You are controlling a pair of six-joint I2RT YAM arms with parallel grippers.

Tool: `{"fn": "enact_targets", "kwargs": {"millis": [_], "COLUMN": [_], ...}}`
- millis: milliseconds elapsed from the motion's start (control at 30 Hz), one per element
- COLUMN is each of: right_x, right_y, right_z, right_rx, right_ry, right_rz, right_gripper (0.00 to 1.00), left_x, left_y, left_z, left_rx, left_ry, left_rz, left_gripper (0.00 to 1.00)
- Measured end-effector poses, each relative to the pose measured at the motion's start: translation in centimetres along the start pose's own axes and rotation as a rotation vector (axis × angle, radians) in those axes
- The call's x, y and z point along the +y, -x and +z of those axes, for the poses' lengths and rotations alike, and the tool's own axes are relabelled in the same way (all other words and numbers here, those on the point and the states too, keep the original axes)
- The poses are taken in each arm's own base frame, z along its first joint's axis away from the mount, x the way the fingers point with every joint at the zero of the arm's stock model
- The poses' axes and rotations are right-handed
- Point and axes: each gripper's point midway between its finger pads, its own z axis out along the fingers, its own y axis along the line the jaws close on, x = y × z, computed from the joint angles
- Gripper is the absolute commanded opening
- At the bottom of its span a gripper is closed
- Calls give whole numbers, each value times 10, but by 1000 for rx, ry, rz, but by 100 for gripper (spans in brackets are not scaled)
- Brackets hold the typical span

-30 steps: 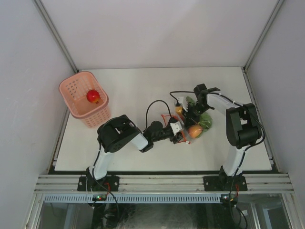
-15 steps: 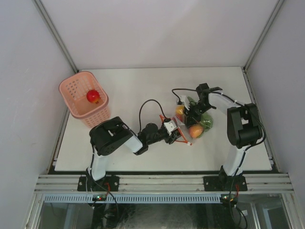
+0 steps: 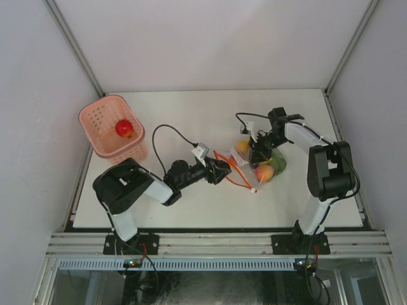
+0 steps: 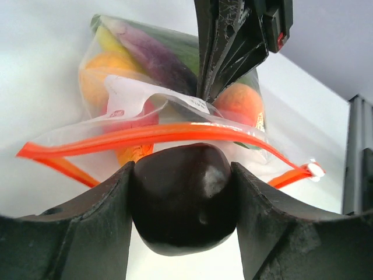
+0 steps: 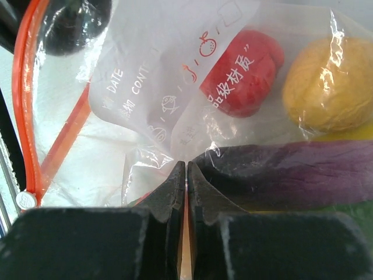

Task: Open the zip-top bag and remove the fake food
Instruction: Pick up the fake fruit from the zipper food storage bag.

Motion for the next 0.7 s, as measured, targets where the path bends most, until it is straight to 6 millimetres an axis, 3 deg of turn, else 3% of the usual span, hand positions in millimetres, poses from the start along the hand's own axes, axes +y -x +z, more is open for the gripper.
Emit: {"fn": "enact_targets", "kwargs": {"millis": [400, 500, 700], "right_x": [11, 12, 13], "right_y": [28, 35, 47], "right_z": [-17, -21, -31], "right_rx": [-95, -115, -148], "right_ry": [-21, -34, -70], "right_rz": [-38, -41, -46], "right_gripper": [4, 5, 5], "left_x": [-23, -22, -2], "left_y": [19, 33, 85], "left_z": [-54, -64, -74], "left_rx": [44, 64, 102], "left_ry": [-13, 24, 153], "left_rz": [-263, -280, -293], "left_gripper": [9, 9, 8]}}
